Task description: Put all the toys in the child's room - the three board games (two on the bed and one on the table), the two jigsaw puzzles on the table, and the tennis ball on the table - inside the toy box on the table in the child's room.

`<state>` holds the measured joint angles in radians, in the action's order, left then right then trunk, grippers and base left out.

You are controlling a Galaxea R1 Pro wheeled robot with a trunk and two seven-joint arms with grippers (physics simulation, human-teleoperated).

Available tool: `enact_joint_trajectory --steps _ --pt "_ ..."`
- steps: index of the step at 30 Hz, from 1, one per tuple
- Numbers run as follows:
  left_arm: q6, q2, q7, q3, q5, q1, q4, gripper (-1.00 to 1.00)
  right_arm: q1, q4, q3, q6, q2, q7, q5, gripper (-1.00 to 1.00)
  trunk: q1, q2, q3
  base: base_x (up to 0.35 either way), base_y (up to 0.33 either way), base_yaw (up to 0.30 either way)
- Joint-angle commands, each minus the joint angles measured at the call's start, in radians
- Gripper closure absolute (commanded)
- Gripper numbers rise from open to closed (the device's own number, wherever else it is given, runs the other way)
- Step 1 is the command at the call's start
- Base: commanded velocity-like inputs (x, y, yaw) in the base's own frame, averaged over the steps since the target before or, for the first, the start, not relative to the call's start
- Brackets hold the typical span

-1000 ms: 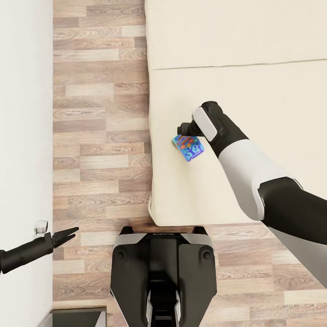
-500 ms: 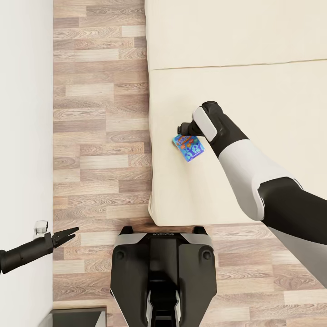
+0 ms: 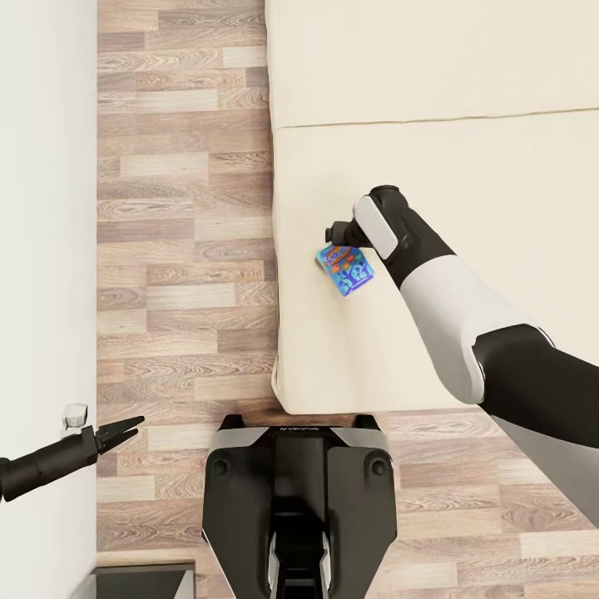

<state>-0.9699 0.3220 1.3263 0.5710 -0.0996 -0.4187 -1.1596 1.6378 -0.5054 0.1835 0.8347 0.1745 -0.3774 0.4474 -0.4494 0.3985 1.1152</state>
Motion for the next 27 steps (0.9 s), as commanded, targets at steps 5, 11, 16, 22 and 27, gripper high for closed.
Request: enact_joint_trajectory --steps 5,11,16,22,27 --pt "-0.009 0.0 0.001 0.0 -0.002 0.0 0.0 -1.0 0.0 0.0 0.003 -0.023 0.0 -0.01 0.01 -1.0 -0.001 0.002 0.001 0.0 0.0 0.0" --pt "-0.009 0.0 0.001 0.0 -0.002 0.0 0.0 -1.0 0.0 0.002 0.005 -0.034 0.0 -0.011 0.01 -1.0 -0.001 0.002 0.001 0.0 0.0 0.0" --pt "-0.009 0.0 0.001 0.0 -0.002 0.0 0.0 -1.0 0.0 0.003 0.005 -0.038 0.0 -0.012 0.01 -1.0 -0.001 0.002 0.001 0.0 0.0 0.0" --pt "-0.009 0.0 0.001 0.0 -0.002 0.0 0.0 -1.0 0.0 0.005 0.005 -0.038 0.0 -0.012 0.01 -1.0 -0.001 0.002 0.001 0.0 0.0 0.0" --pt "-0.009 0.0 0.001 0.0 -0.002 0.0 0.0 -1.0 0.0 0.005 0.005 -0.039 0.0 -0.012 0.01 -1.0 -0.001 0.002 0.001 0.0 0.0 0.0"
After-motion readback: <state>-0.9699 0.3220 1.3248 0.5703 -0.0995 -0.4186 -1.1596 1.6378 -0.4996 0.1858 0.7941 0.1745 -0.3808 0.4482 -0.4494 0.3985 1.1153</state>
